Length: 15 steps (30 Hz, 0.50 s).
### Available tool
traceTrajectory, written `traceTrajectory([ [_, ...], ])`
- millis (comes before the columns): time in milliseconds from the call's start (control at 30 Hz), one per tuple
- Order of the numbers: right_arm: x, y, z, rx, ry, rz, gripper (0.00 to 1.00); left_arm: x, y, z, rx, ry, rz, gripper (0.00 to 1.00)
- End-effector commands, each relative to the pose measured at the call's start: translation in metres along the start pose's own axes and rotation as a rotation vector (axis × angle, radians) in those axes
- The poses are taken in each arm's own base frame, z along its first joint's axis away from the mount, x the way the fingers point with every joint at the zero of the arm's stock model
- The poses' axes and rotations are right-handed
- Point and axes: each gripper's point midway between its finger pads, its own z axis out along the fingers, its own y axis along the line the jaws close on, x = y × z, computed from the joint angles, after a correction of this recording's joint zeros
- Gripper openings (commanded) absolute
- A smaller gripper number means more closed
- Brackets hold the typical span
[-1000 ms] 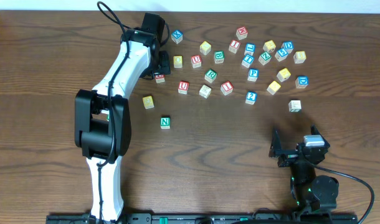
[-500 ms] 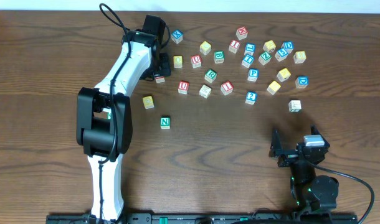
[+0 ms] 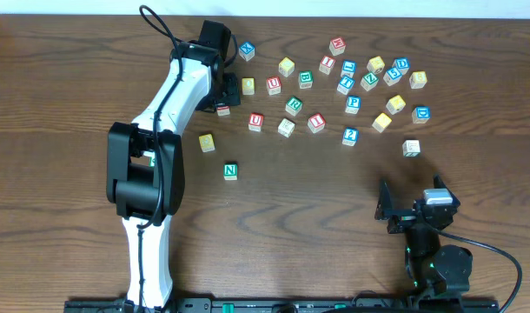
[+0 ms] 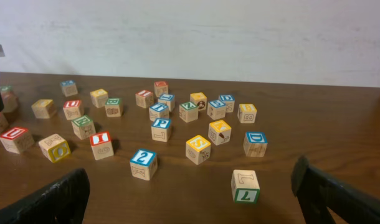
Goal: Spell out NEURIPS
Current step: 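Lower the left gripper onto the red E block and close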
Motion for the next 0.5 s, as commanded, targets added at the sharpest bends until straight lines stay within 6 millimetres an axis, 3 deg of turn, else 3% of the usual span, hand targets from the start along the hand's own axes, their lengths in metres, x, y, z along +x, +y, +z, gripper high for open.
traceTrajectory([
  [0, 0.0008, -0.0022, -0.0002, 0.009, 0.002, 0.015, 0.99, 0.0004, -0.0003, 0.0122, 0.004, 0.021, 0.003, 0.60],
  [467, 0.0008, -0.0022, -0.0002, 0.009, 0.002, 0.015, 0.99, 0.0004, 0.0012, 0.0176, -0.005, 0.023, 0.003, 0.59],
])
